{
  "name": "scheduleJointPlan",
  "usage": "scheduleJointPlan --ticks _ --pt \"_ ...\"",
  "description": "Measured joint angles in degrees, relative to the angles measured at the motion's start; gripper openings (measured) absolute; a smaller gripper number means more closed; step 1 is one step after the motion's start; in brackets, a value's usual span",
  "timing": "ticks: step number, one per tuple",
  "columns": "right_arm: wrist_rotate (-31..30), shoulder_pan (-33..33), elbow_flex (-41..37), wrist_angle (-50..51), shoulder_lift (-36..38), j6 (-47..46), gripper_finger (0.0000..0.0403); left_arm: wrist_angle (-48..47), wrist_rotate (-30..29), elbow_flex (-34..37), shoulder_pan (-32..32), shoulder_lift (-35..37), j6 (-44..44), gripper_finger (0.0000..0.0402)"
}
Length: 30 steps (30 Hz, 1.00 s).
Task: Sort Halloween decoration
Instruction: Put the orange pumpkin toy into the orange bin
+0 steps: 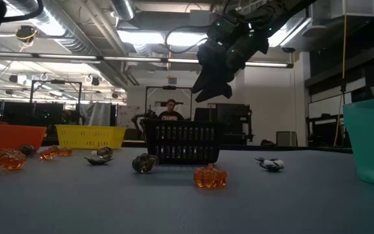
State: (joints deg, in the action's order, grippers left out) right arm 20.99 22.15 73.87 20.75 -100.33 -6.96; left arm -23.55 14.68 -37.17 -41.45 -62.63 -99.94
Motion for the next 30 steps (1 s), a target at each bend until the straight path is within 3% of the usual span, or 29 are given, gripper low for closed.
scheduleJointPlan --ticks 5,13,21,30 --pt "0.0 0.0 0.0 0.0 0.0 0.0 0.0198 0.0 -5.6 0.0 0.1 0.0 0.0 0.0185" --pt "0.0 0.0 0.0 0.5 0.0 0.0 0.0198 0.6 -21.4 0.0 0.1 0.0 3.0 0.0186" --pt "0.0 0.0 0.0 0.4 0.0 0.0 0.0198 1.9 -34.3 0.0 1.6 0.0 17.4 0.0184" --pt "0.0 0.0 0.0 0.4 0.0 0.0 0.0198 1.4 -36.8 0.0 8.0 0.0 42.2 0.0183"
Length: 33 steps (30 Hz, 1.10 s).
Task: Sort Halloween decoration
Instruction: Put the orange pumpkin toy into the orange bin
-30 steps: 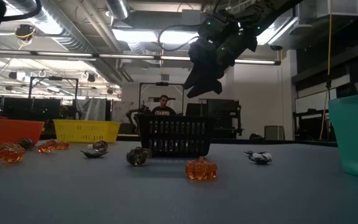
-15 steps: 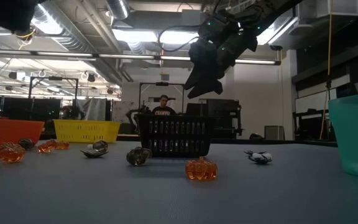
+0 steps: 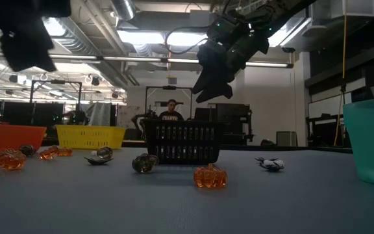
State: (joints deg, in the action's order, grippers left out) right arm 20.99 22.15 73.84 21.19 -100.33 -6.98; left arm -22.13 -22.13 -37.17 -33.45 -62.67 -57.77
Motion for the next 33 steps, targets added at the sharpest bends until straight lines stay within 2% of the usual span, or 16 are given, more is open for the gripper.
scheduleJointPlan --ticks 8,16,23,33 --pt "0.0 0.0 0.0 0.0 0.0 0.0 0.0198 -4.5 -0.8 0.0 8.0 0.0 11.0 0.0183" --pt "0.0 0.0 0.0 0.0 0.0 0.0 0.0198 -8.2 3.8 0.0 14.5 -1.5 19.5 0.0183" --pt "0.0 0.0 0.0 0.0 0.0 0.0 0.0198 -8.0 10.8 0.0 16.3 -8.7 27.1 0.0183" --pt "0.0 0.0 0.0 0.0 0.0 0.0 0.0198 -5.7 12.2 0.0 16.2 -15.8 28.4 0.0183"
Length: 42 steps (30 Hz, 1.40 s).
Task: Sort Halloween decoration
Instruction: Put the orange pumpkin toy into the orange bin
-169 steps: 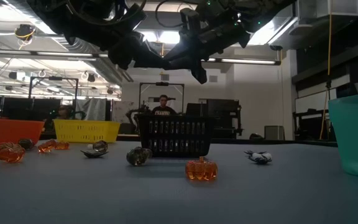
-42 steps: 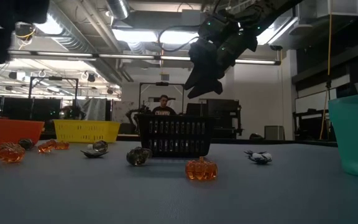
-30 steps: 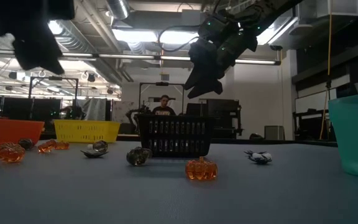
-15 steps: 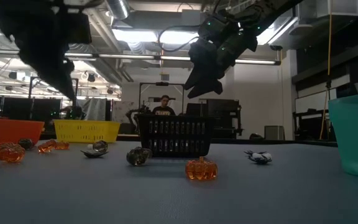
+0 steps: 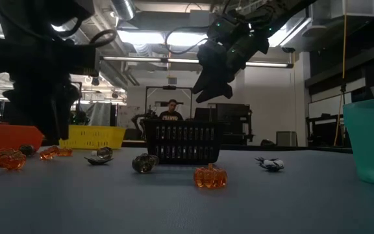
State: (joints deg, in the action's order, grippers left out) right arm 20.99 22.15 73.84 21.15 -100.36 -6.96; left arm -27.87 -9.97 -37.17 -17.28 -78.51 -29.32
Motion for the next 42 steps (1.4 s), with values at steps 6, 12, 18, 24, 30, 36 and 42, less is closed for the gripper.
scheduleJointPlan --ticks 6,12,18,24,30,36,42 --pt "0.0 0.0 0.0 0.0 0.0 0.0 0.0198 0.9 2.0 0.0 -1.0 -0.1 0.0 0.0183" --pt "0.0 0.0 0.0 0.0 0.0 0.0 0.0198 2.1 1.8 0.0 -2.6 -2.1 -0.1 0.0183" --pt "0.0 0.0 0.0 0.0 0.0 0.0 0.0198 3.2 1.8 0.0 -3.2 -5.9 -0.5 0.0183" --pt "0.0 0.0 0.0 0.0 0.0 0.0 0.0198 3.4 1.8 0.0 -3.1 -6.6 -0.6 0.0183" --pt "0.0 0.0 0.0 0.0 0.0 0.0 0.0198 3.3 1.5 0.0 -3.1 -6.6 -0.6 0.0183" --pt "0.0 0.0 0.0 0.0 0.0 0.0 0.0198 3.3 1.5 0.0 -3.1 -6.6 -0.6 0.0166" --pt "0.0 0.0 0.0 0.0 0.0 0.0 0.0198 3.3 1.5 0.0 -3.1 -6.6 -0.6 0.0136"
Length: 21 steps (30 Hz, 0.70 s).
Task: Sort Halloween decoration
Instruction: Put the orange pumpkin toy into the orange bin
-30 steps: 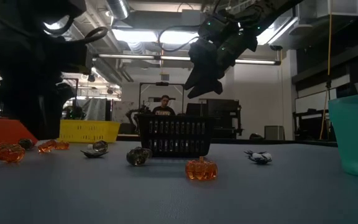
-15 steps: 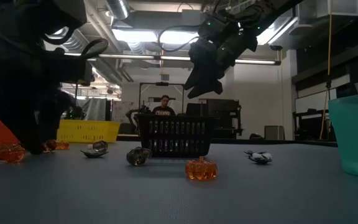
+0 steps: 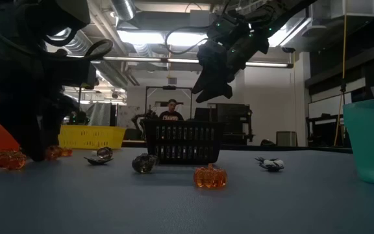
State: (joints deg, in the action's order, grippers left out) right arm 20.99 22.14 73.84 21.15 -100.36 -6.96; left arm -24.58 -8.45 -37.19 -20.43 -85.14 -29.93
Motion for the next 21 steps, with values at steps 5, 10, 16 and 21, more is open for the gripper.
scheduleJointPlan --ticks 5,10,16,21 --pt "0.0 0.0 0.0 0.0 0.0 0.0 0.0198 0.0 0.0 0.0 0.0 0.0 0.0 0.0123" --pt "0.0 0.0 0.0 0.0 0.0 0.0 0.0198 0.6 0.0 0.0 0.0 0.0 0.0 0.0122" --pt "0.0 0.0 0.0 0.0 0.0 0.0 0.0198 2.2 -0.7 0.1 0.1 -0.1 -1.0 0.0122" --pt "0.0 0.0 0.0 0.0 0.0 0.0 0.0198 2.3 -0.6 0.1 0.1 -0.1 -2.9 0.0121"
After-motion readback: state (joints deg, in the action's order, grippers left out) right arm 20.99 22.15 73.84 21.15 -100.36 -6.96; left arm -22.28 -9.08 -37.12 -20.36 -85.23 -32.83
